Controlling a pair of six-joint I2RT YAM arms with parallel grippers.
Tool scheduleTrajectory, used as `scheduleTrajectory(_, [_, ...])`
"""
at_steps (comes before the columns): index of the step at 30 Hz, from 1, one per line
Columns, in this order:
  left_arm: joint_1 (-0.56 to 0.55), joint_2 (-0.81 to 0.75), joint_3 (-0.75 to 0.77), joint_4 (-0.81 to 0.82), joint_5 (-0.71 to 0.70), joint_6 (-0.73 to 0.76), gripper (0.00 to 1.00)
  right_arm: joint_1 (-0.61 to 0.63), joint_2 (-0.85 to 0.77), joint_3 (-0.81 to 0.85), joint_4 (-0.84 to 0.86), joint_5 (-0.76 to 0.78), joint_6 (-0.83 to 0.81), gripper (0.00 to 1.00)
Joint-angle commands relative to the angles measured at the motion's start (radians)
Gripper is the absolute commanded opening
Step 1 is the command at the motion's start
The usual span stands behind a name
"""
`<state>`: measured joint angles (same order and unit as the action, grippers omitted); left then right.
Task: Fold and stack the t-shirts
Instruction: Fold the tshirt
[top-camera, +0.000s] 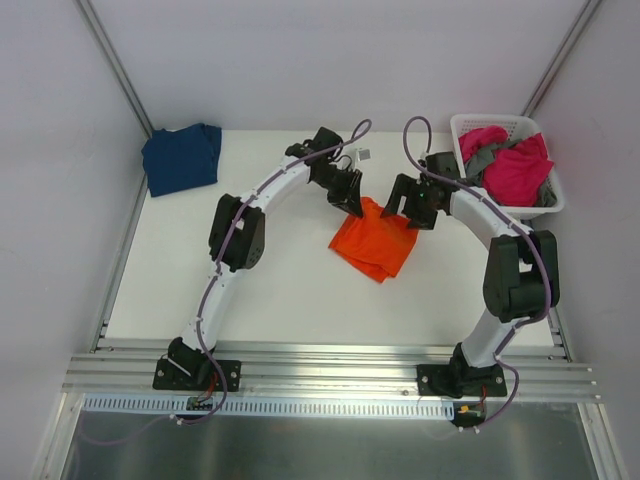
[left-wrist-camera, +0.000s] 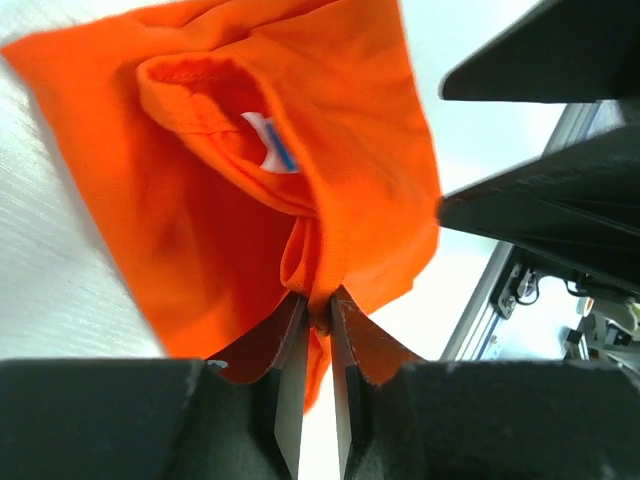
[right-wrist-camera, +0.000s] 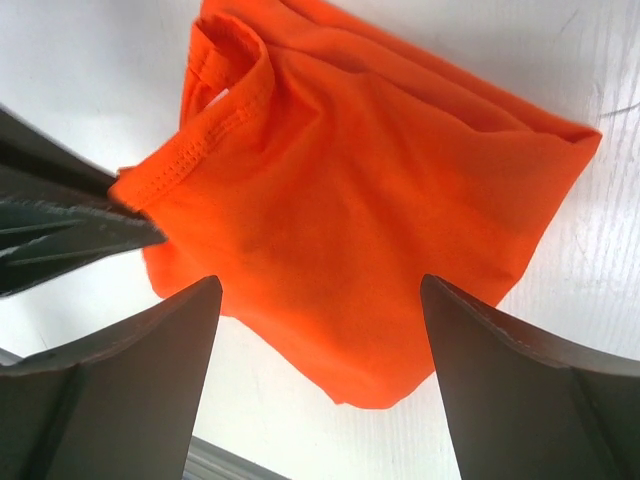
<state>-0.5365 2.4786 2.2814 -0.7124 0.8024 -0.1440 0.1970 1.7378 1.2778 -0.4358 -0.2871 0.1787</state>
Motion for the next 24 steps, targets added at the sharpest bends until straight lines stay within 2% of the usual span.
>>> scheduleTrajectory(1, [0.001,0.058,-0.043,-0.012,0.004,0.024,0.14,-0.001,-0.064,-0.02,0.012,0.013,0.001,0.86])
scheduleTrajectory(5, [0.0,0.074,-0.117,-0.024,0.04,0.011,0.15,-0.001,-0.076,-0.029,0.015,0.012,0.002,0.86])
scheduleTrajectory(12, [-0.002,0.092,-0.102,-0.024,0.023,-0.002,0.16,-0.001,-0.075,-0.046,0.051,-0.024,0.054,0.87])
scheduleTrajectory(18, [0.001,0.057,-0.112,-0.025,0.017,0.001,0.15,0.034,0.015,0.073,0.071,-0.072,0.025,0.87])
scheduleTrajectory(24, [0.001,0.029,-0.138,-0.027,-0.009,0.006,0.16,0.055,0.167,0.195,0.091,-0.092,-0.008,0.76])
